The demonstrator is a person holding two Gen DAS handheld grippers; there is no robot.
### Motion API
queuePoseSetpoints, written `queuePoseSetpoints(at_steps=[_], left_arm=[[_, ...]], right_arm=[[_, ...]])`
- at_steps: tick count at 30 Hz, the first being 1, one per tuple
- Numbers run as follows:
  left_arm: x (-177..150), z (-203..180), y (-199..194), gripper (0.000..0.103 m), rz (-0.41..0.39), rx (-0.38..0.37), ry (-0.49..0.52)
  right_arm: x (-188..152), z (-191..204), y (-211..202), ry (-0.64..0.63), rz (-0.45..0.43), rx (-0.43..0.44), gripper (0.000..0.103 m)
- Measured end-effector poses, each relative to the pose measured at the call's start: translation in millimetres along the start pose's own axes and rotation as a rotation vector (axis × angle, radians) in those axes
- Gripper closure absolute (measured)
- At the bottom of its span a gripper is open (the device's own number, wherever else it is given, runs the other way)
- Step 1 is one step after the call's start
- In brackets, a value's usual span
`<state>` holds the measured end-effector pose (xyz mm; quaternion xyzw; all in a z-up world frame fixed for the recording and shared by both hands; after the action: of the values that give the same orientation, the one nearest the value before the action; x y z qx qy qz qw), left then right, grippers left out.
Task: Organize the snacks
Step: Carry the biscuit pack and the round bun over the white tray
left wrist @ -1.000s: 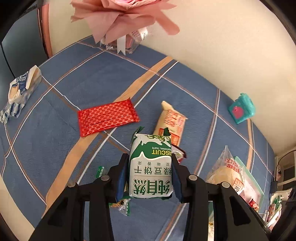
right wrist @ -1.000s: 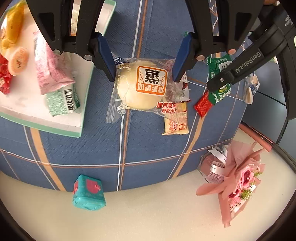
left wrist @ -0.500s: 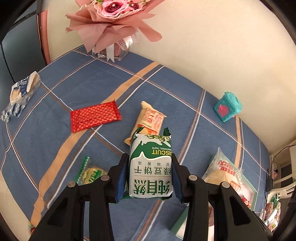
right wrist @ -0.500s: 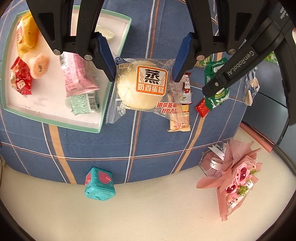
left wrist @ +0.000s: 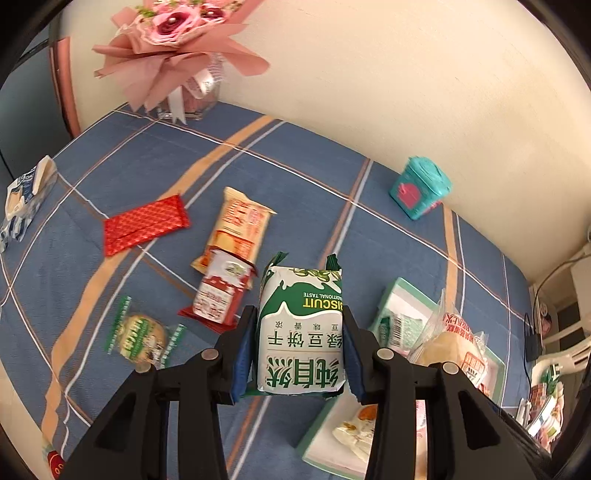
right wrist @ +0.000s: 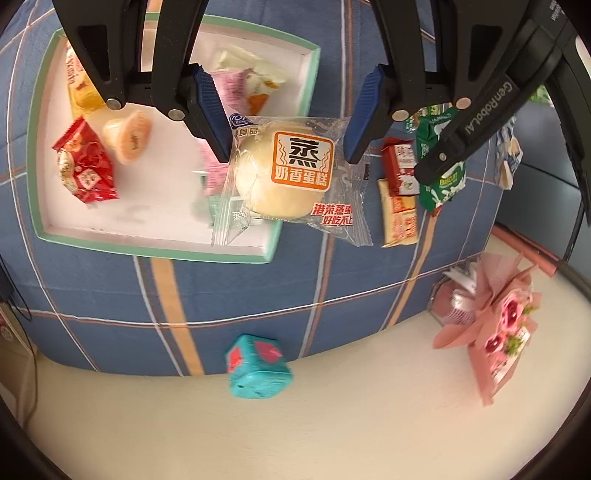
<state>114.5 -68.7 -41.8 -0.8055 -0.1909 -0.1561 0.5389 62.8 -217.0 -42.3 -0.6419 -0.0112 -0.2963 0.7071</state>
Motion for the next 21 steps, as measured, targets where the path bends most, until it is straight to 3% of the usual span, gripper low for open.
queuePoseSetpoints(at_steps=[21], left_arm=[[-53.4, -118.2, 34.2, 0.059, 0.078, -0.075, 0.249]], right_arm=[[13.0, -130.9, -10.8, 0.215, 0.001, -0.126, 0.038]])
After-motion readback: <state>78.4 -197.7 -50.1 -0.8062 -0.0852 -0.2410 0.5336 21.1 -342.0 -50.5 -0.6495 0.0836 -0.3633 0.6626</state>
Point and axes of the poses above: each gripper's, at about its wrist camera, not at the fingertips, and y roughly the way its jaws point, z to its left, x to its top, the point moved 8 cm from there along y, roughly the way its jaws point, and after that the axes turned 8 degrees about -x, right-handed, at the moved point
